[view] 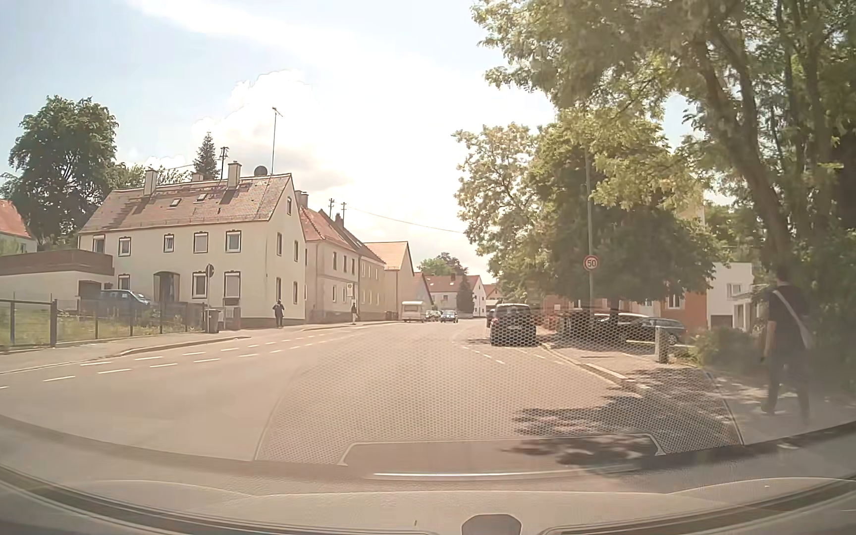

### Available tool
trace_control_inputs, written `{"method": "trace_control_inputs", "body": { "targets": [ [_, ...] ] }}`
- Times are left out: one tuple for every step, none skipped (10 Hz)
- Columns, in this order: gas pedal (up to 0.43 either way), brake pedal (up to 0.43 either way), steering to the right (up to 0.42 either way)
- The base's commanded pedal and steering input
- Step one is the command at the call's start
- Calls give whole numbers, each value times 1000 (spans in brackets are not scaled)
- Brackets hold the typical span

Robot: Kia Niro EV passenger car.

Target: Follow the waypoints while adhering to traffic rules and regulations

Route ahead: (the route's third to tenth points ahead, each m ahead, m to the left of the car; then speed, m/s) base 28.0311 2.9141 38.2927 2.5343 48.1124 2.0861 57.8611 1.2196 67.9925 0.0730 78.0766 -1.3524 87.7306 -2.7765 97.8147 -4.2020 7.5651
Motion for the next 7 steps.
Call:
{"method": "trace_control_inputs", "body": {
  "targets": [
    [189,0,-16],
    [189,0,-16],
    [189,0,-16],
    [189,0,-17],
    [189,0,-21],
    [189,0,-23],
    [189,0,-25]
  ]
}}
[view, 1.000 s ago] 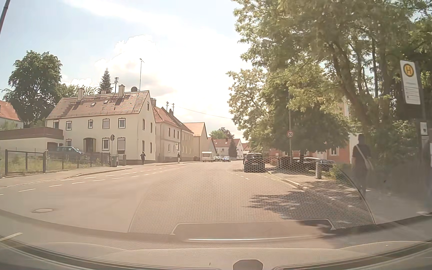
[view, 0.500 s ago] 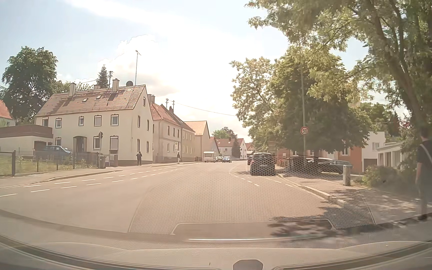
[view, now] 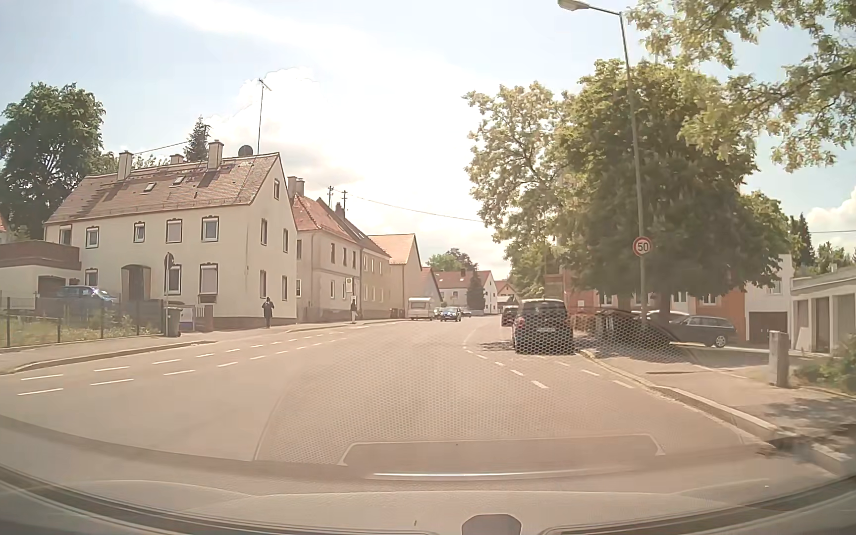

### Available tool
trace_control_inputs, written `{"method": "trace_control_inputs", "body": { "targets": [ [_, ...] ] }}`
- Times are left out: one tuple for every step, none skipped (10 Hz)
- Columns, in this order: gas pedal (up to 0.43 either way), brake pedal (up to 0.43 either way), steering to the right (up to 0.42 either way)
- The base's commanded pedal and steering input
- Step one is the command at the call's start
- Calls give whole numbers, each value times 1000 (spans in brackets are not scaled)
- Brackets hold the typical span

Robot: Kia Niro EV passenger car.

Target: Follow the waypoints while adhering to traffic rules and regulations

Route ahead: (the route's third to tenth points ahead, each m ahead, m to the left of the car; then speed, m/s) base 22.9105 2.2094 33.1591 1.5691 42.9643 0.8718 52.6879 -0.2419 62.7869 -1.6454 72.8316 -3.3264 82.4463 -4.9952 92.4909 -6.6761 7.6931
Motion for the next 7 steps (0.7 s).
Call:
{"method": "trace_control_inputs", "body": {
  "targets": [
    [138,0,-25],
    [98,0,-28],
    [98,0,-29],
    [98,0,-30],
    [98,0,-31],
    [98,0,-31],
    [98,0,-31]
  ]
}}
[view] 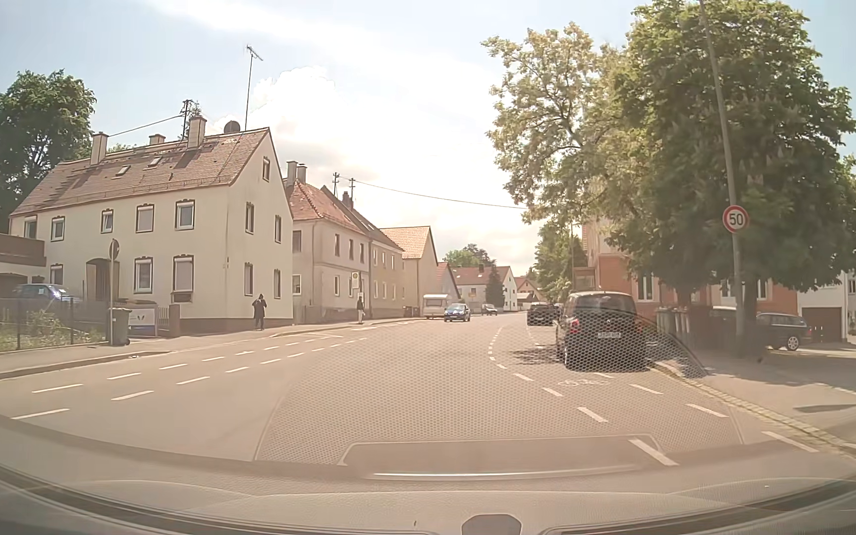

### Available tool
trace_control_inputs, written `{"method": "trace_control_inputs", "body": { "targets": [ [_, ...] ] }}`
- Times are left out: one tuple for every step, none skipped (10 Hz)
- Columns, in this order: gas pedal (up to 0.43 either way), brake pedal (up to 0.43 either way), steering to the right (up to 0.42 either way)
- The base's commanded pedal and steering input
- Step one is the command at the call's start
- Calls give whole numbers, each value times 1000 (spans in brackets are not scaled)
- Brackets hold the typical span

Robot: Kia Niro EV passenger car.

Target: Follow the waypoints while adhering to traffic rules and regulations

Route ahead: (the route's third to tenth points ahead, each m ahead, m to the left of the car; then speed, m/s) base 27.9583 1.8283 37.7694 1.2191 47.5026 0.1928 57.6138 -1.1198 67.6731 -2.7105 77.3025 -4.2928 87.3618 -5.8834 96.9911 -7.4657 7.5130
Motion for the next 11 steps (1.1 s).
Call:
{"method": "trace_control_inputs", "body": {
  "targets": [
    [98,0,-30],
    [98,0,-25],
    [98,0,-21],
    [98,0,-16],
    [110,0,-13],
    [118,0,-11],
    [130,0,-10],
    [138,0,-9],
    [157,0,-6],
    [169,0,-4],
    [169,0,0]
  ]
}}
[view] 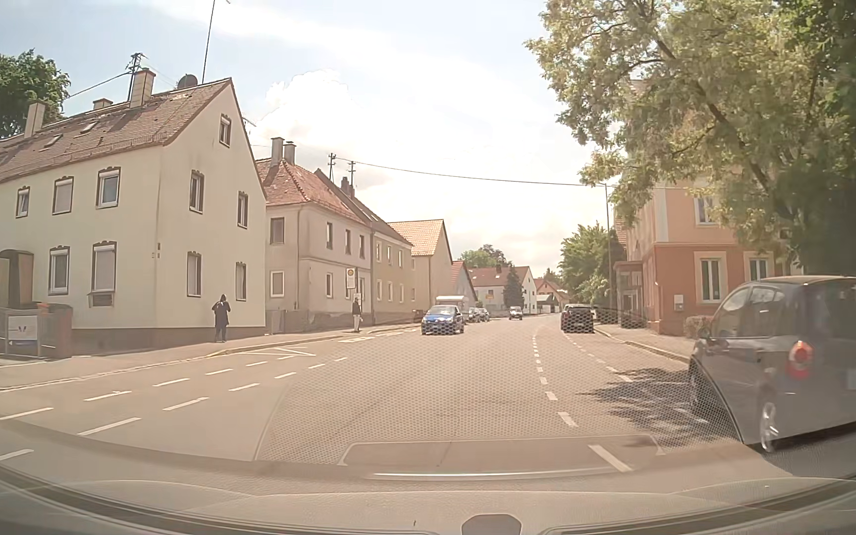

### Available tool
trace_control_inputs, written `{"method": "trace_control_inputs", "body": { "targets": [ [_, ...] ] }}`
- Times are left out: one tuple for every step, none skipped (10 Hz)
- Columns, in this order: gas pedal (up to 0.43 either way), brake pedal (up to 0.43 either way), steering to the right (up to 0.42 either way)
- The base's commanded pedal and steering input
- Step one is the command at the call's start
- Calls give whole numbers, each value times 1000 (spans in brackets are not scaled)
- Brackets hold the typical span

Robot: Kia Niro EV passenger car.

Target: Follow the waypoints while adhering to traffic rules and regulations

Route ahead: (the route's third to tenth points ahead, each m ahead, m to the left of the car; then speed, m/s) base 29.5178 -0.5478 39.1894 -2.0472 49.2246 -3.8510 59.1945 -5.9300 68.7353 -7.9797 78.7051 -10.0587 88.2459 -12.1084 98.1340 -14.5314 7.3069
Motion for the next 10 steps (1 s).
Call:
{"method": "trace_control_inputs", "body": {
  "targets": [
    [177,0,3],
    [189,0,9],
    [189,0,15],
    [197,0,18],
    [220,0,26],
    [260,0,30],
    [287,0,31],
    [299,0,31],
    [339,0,31],
    [370,0,32]
  ]
}}
